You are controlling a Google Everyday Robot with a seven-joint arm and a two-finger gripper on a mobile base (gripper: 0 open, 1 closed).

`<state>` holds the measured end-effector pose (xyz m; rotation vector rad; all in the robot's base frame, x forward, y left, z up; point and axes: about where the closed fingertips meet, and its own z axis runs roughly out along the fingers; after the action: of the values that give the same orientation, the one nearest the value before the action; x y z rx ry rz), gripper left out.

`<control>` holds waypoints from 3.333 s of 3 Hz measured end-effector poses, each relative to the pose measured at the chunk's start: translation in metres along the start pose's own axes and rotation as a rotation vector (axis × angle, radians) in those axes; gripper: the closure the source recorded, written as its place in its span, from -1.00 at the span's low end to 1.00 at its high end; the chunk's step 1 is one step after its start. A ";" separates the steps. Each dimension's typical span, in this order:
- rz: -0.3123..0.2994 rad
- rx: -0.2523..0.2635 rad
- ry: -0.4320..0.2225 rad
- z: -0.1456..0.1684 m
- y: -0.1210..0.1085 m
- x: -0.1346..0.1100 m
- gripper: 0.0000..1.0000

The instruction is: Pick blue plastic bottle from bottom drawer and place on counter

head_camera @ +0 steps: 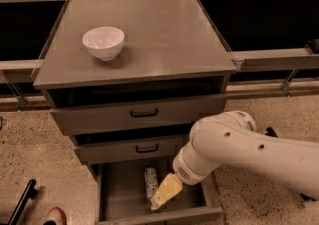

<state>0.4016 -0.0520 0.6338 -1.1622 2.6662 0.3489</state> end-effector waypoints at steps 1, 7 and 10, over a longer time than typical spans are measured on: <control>0.009 -0.020 0.024 0.006 -0.004 0.002 -1.00; -0.230 -0.176 -0.546 0.125 -0.038 -0.012 -1.00; -0.429 -0.459 -0.816 0.211 -0.013 -0.080 -1.00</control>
Offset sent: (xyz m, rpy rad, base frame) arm 0.0475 -0.0184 -0.1059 0.3784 -0.2040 0.0705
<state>0.4851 0.0569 0.4550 -1.2907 1.6299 1.1069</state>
